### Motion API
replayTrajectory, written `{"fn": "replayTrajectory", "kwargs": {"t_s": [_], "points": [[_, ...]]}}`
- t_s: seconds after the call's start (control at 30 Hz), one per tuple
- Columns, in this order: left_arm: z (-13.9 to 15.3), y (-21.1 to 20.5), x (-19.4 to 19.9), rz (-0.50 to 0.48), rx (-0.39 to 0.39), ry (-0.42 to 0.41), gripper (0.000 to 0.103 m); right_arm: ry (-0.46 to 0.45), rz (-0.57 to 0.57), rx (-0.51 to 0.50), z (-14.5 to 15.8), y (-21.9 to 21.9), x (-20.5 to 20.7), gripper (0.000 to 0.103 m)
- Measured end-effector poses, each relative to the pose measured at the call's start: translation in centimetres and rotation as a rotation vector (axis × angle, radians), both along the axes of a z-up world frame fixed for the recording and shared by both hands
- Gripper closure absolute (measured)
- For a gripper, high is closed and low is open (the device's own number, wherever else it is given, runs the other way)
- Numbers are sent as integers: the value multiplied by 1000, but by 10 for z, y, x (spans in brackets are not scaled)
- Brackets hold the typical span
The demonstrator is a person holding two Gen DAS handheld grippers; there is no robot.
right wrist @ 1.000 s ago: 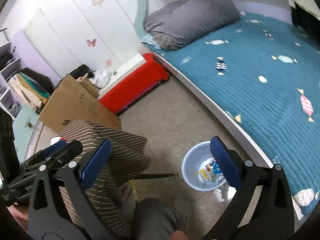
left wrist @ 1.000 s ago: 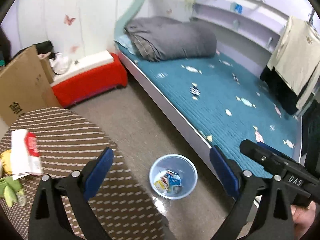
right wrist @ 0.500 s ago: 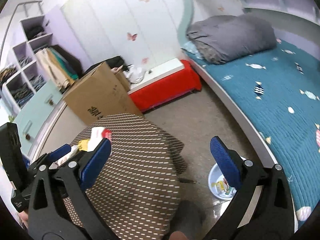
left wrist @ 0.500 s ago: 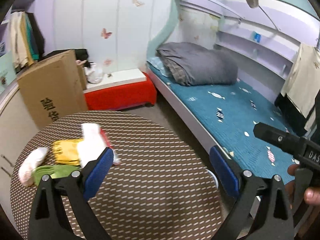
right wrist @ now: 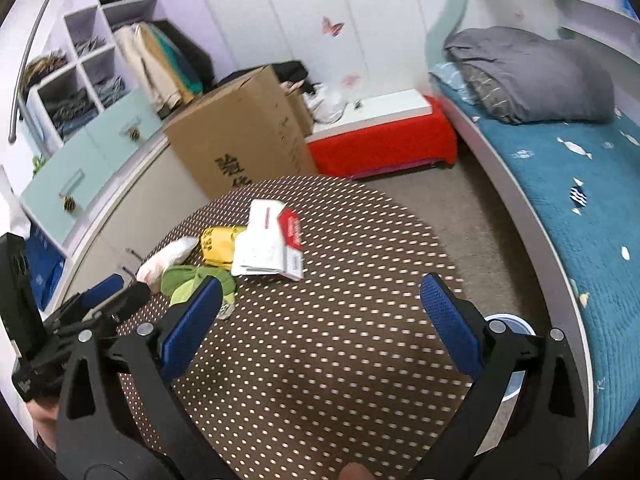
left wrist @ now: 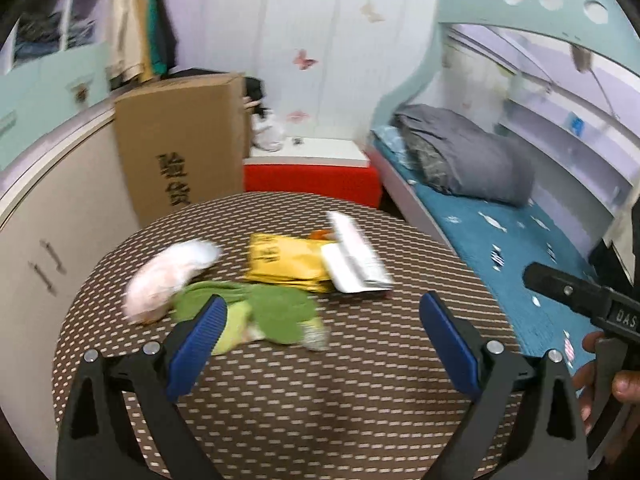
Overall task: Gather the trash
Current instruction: 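Move both open tools back over the table, then grasp the white orange-print plastic bag with the left tool while the right tool grasps the white-red box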
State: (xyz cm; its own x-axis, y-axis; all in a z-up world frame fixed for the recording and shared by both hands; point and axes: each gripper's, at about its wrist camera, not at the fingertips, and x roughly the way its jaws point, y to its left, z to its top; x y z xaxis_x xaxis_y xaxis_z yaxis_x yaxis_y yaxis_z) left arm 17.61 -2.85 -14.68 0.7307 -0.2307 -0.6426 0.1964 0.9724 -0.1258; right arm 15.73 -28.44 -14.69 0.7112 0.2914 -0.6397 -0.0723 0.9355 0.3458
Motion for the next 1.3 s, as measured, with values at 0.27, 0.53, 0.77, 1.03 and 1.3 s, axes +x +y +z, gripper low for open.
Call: {"fn": "replayTrajectory", "kwargs": {"t_s": [0.27, 0.53, 0.77, 1.03, 1.3], "points": [[-13, 65, 19, 118, 2, 13, 8, 61, 65, -37, -24, 35, 38, 6], [-30, 108, 68, 190, 36, 56, 8, 120, 139, -50, -46, 62, 90, 6], [-78, 118, 126, 91, 69, 208, 29, 169, 179, -60, -62, 74, 116, 6], [-82, 137, 117, 113, -39, 217, 60, 218, 240, -34, -81, 81, 145, 32], [-51, 149, 65, 192, -27, 112, 60, 176, 238, -1, -80, 68, 113, 62]]}}
